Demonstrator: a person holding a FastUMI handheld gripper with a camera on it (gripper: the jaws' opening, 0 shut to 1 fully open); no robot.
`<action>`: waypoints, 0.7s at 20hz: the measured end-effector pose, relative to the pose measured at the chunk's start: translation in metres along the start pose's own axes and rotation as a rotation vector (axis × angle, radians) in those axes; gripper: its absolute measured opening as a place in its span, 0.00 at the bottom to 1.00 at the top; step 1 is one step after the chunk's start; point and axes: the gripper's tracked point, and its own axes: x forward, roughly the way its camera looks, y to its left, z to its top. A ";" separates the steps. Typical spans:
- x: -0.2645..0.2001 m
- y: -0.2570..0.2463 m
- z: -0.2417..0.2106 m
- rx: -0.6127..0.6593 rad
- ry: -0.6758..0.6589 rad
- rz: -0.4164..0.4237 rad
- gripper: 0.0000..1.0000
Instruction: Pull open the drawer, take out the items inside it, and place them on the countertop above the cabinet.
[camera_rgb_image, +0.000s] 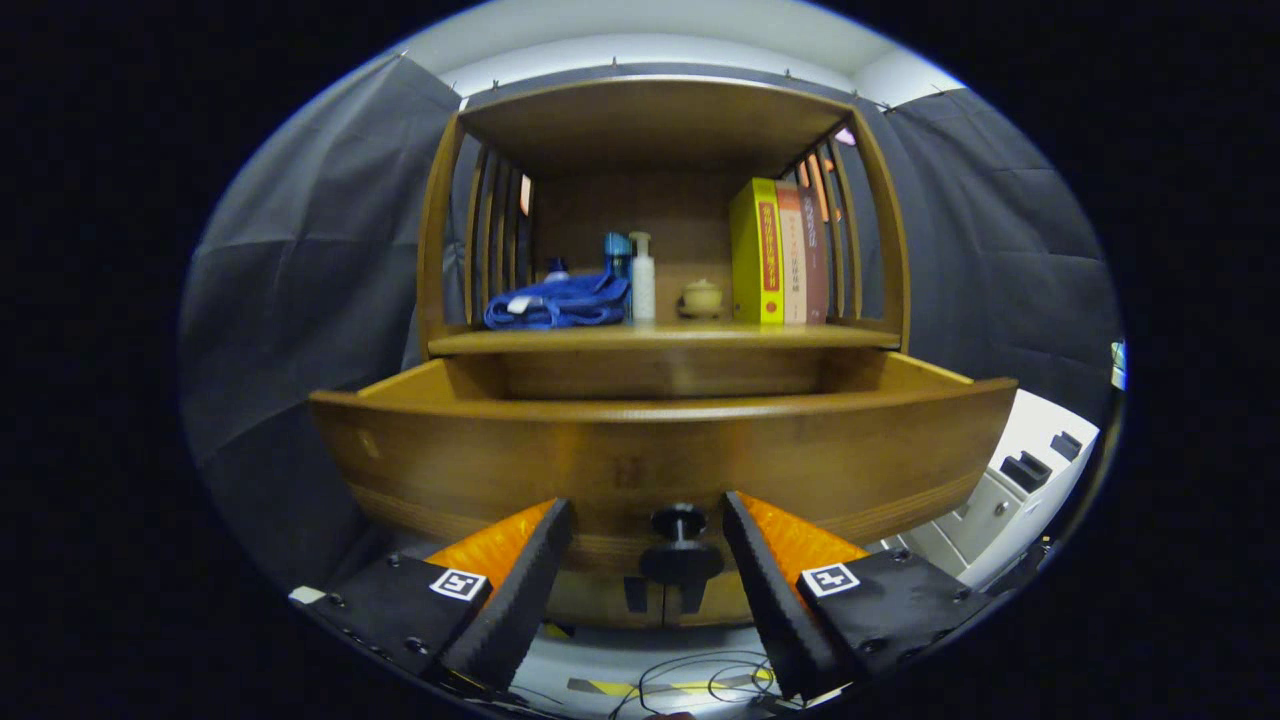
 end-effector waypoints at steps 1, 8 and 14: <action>-0.003 -0.005 0.019 -0.010 -0.025 -0.004 0.98; 0.048 -0.045 0.175 -0.033 -0.042 -0.044 0.98; 0.115 -0.040 0.128 -0.087 0.338 -0.018 0.99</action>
